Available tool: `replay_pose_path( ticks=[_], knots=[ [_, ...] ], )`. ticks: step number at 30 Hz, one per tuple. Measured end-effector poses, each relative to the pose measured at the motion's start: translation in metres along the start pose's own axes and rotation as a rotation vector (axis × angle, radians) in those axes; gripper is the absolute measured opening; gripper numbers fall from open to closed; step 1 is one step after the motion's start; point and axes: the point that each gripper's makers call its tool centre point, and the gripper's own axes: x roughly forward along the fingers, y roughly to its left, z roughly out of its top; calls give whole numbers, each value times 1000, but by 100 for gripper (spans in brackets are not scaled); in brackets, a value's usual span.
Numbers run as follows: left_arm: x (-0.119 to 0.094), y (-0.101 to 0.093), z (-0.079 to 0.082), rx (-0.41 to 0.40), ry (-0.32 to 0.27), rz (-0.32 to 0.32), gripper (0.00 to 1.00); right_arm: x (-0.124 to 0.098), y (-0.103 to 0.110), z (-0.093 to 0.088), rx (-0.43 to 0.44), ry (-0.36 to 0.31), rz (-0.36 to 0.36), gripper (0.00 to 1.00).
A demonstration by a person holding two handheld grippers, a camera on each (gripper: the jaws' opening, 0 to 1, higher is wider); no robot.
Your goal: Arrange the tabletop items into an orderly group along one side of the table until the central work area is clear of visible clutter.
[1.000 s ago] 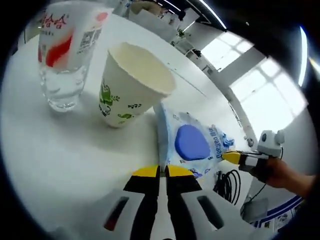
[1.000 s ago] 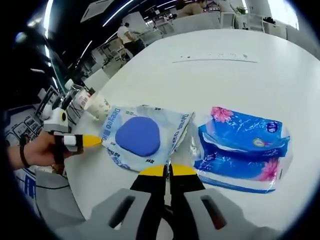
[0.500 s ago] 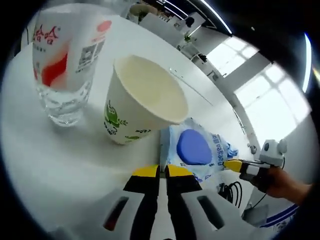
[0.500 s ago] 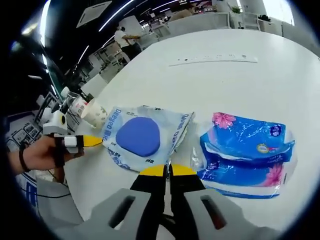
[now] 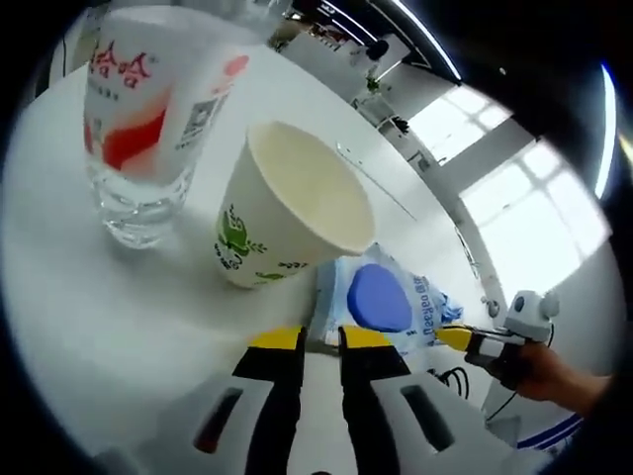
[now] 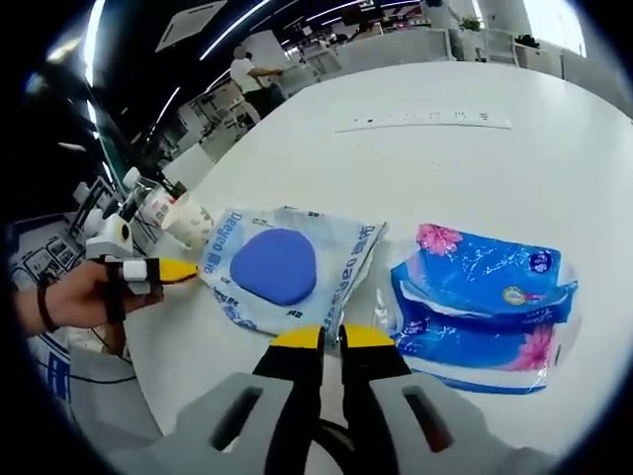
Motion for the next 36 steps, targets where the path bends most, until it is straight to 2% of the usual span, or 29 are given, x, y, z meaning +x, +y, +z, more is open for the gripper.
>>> replay_pose_path(
  ticks=[3,14,16,18,24,30,32,36],
  knots=[
    [-5,2,-1,-4,-8,3,14,-5,0,-2,-20,-1,1,10],
    [-24,2,-12,13,-19,-2,16,-33,-7,-10,-76,-36,-14,10],
    [-27,2,-15,46,-7,1,17,-39,-12,-12,-84,-39,-28,9],
    [-35,2,-16,136,6,6,18,-47,-21,-11,-87,-49,-55,9],
    [-52,-1,-16,293,38,10,20,-69,-52,-12,-69,-67,-138,9],
    [-64,-1,-20,359,56,11,26,-84,-80,-14,-40,-68,-214,9],
    [-70,0,-22,411,70,24,27,-87,-89,-14,-27,-66,-238,9],
    [-80,-3,-27,427,71,20,27,-93,-103,-13,2,-73,-286,9]
  ],
)
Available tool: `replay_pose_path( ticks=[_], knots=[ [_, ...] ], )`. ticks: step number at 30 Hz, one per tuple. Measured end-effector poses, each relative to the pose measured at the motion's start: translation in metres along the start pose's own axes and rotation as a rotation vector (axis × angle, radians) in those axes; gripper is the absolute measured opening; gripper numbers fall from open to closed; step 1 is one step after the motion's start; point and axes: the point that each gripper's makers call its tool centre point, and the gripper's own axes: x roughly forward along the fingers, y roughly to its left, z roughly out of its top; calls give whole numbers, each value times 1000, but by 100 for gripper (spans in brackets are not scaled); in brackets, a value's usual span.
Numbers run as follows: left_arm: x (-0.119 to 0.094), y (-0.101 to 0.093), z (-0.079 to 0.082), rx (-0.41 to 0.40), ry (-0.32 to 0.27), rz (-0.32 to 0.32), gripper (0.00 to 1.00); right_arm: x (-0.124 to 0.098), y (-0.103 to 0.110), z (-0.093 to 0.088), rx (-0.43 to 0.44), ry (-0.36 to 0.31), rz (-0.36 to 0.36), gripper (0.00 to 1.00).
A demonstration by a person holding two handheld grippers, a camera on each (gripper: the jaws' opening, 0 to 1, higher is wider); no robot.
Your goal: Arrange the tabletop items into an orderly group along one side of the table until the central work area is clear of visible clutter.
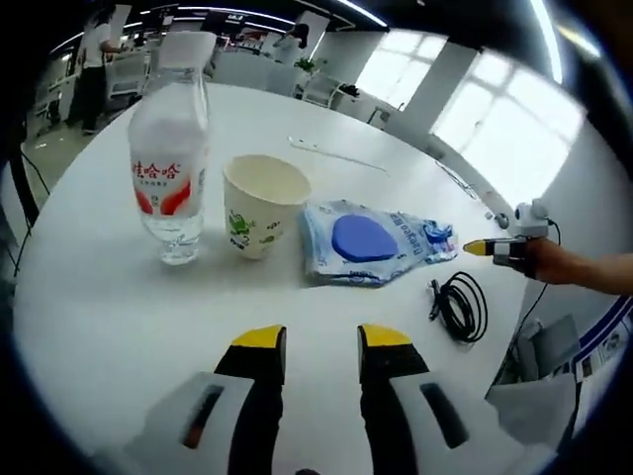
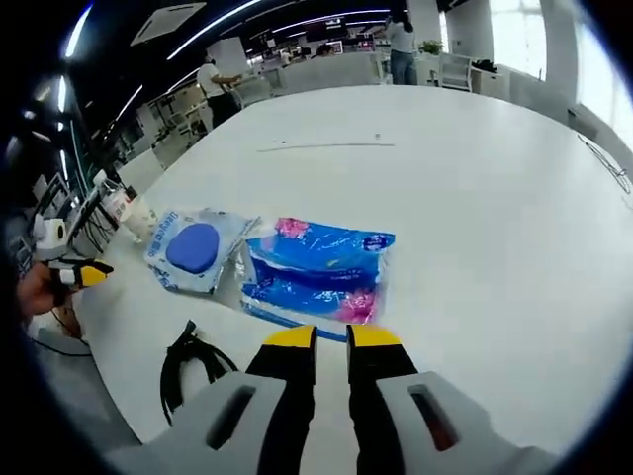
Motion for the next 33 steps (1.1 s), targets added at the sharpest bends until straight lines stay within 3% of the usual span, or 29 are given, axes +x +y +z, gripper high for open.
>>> replay_pose_path(
  ticks=[12,19,25,33],
  knots=[
    [-22,-10,-16,38,2,9,28,13,-23,5,35,10,-57,9],
    [-29,-18,-31,43,16,1,29,25,-22,11,35,30,-52,8],
    [-31,-22,-33,36,18,4,27,28,-30,9,55,69,-77,2],
    [-33,-21,-35,34,21,12,27,28,-32,11,54,55,-65,0]
  ],
)
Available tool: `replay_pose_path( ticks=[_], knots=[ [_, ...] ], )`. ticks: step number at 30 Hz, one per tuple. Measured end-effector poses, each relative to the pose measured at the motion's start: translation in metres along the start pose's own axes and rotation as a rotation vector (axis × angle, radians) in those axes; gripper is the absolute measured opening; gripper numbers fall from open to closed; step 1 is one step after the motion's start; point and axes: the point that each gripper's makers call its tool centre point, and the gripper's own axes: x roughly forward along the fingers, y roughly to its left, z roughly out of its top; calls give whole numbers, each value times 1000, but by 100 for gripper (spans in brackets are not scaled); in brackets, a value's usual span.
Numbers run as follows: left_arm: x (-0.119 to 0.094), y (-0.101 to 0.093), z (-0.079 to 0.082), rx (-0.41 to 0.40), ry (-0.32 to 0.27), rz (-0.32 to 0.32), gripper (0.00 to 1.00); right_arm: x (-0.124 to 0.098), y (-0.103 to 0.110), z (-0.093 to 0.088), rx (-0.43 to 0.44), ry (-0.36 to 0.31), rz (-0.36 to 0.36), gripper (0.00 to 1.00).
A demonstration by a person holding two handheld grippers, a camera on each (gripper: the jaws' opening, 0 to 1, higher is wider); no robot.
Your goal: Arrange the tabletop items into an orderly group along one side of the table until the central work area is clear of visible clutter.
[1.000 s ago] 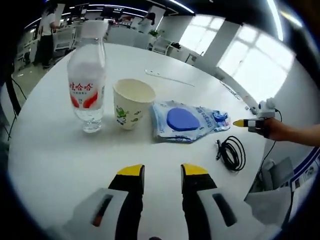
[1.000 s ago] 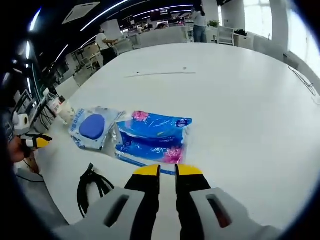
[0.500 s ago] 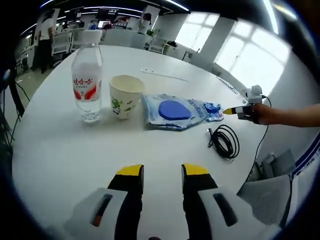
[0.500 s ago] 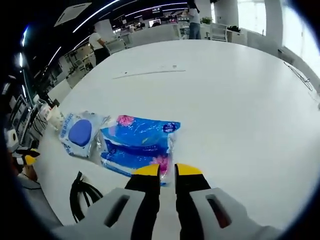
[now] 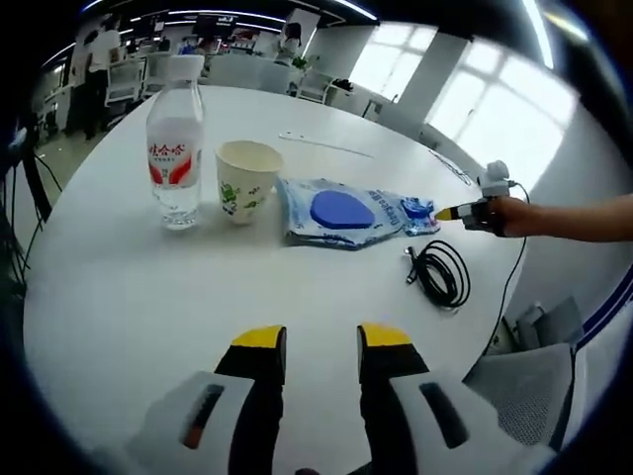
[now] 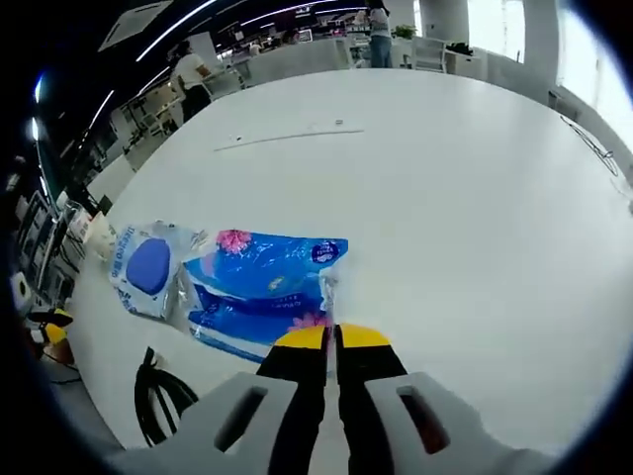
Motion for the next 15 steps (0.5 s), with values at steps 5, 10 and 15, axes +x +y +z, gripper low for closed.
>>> replay_pose_path(
  ticks=[5,10,15],
  knots=[
    [0,0,1,-3,-2,0,27,-1,-4,-2,1,0,-3,0],
    [0,-1,2,-4,-5,1,26,-2,-7,-6,11,6,-12,1],
    [-1,-1,4,-11,-15,2,27,-9,-8,-11,15,10,-26,12]
  ],
)
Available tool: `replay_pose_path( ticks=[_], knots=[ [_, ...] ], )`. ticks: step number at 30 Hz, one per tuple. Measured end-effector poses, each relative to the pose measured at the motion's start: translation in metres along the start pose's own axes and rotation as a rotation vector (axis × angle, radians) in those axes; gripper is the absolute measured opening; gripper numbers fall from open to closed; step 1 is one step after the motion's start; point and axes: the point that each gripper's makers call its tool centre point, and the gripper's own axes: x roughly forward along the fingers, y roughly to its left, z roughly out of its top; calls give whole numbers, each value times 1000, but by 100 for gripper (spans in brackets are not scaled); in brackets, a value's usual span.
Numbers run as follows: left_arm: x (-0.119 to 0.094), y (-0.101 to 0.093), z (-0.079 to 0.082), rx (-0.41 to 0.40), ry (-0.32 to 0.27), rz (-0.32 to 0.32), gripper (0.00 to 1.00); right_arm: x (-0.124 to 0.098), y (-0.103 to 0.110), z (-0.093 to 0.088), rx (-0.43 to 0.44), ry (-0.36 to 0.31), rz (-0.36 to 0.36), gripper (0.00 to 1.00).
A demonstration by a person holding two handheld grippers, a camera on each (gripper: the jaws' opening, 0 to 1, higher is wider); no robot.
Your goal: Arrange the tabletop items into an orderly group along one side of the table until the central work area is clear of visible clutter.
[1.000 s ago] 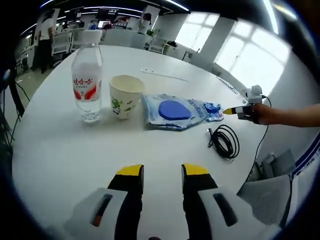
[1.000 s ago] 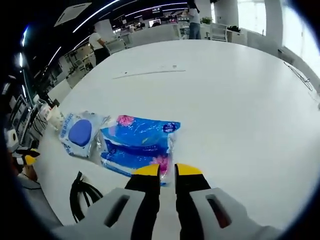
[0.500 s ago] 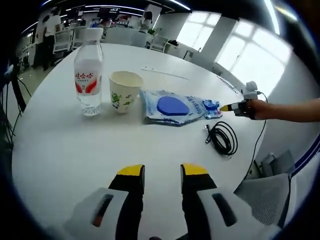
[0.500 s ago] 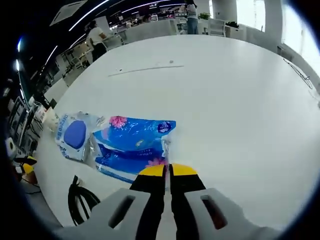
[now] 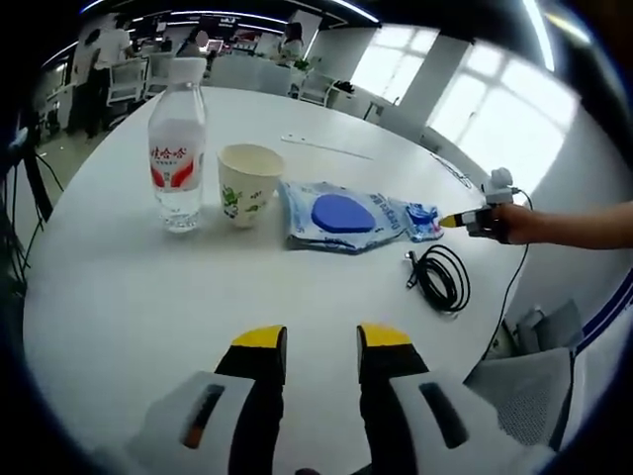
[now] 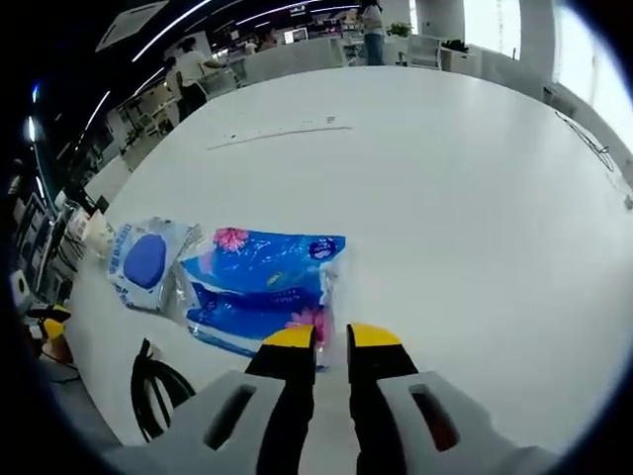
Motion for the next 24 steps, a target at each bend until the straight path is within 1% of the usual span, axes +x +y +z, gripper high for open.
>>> replay_pose_path(
  ticks=[4,11,16,17,19,24],
  knots=[
    [-1,0,1,5,-5,3,27,-8,2,-2,7,-24,12,12],
    [-6,0,1,27,-6,6,27,-19,12,-12,-4,-33,35,12],
    [-10,0,1,30,-9,6,29,-24,38,-22,-55,-32,96,13],
    [-11,0,1,28,-11,6,29,-25,42,-24,-54,-34,101,13],
    [-13,1,0,31,-12,8,29,-28,54,-26,-54,-37,133,13],
    [-17,1,0,43,-12,12,30,-33,75,-32,-59,-41,171,13]
  ],
)
